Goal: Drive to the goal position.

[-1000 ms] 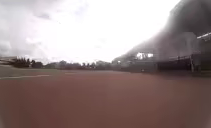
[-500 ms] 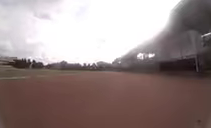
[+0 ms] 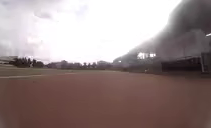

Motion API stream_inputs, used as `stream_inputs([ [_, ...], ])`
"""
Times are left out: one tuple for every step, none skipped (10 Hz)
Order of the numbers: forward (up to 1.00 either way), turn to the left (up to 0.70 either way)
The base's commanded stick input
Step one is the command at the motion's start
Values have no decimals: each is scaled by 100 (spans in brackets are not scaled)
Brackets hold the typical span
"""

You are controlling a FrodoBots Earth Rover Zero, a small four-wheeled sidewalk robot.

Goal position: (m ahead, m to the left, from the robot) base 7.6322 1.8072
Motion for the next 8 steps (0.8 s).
stream_inputs([
  [70,0],
  [70,0],
  [70,0],
  [70,0],
  [70,0],
  [70,0],
  [70,0],
  [70,0],
])
